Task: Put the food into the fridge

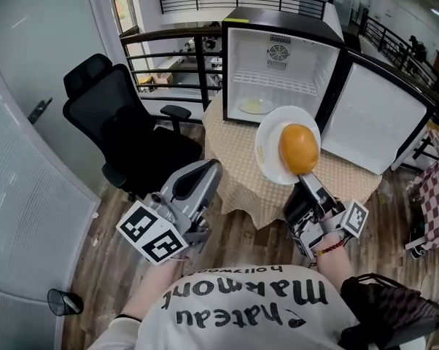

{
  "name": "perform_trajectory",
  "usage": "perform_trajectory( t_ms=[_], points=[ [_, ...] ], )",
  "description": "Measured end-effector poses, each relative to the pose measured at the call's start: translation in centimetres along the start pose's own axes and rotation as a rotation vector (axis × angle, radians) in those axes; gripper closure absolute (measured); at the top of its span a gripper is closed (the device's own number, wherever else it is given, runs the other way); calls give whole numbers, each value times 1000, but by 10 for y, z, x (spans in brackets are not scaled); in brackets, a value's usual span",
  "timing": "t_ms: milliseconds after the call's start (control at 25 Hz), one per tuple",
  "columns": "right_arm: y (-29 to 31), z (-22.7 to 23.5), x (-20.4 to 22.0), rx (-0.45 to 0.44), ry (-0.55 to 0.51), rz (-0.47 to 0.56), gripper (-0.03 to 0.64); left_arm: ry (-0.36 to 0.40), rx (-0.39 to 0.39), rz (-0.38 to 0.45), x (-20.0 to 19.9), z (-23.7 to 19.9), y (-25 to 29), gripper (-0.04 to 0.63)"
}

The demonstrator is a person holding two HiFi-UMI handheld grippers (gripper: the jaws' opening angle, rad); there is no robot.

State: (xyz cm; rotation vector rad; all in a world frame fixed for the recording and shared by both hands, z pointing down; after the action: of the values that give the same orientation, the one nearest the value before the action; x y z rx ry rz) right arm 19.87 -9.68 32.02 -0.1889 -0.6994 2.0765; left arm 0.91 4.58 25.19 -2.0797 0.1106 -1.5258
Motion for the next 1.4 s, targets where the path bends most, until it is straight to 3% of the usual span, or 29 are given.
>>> perform_trajectory(
  t_ms=[240, 480, 800, 1080, 1240, 1400],
  points=[
    [15, 19, -12, 15, -84, -19, 594, 9, -11, -49, 22, -20, 6, 591],
    [31, 50, -9, 64, -48, -13, 593, -61, -43, -8, 27, -46, 4, 591],
    [55, 87, -21, 93, -33, 14, 594, -21, -47, -107, 48, -90, 32, 591],
    [94, 113, -38, 117, -73, 71, 594, -58, 17, -89, 50, -146, 73, 591],
    [124, 124, -51, 122, -124, 117, 593, -126, 55, -57, 47, -186, 102, 591],
    [151, 135, -61, 139, -163, 162, 593, -118, 125, -106, 49, -218, 130, 591]
  ],
)
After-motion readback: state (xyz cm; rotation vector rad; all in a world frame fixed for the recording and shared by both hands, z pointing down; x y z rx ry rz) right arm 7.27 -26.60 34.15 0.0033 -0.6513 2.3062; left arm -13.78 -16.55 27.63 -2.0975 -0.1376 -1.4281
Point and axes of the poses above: the fingertips, and each gripper's own axes: y forward along the fingers, z to its right, x out of its underside, the point moved 4 cm from there along -y, backward along the fingers, and after that the axes turned 12 degrees about z, right-handed, at the moved point
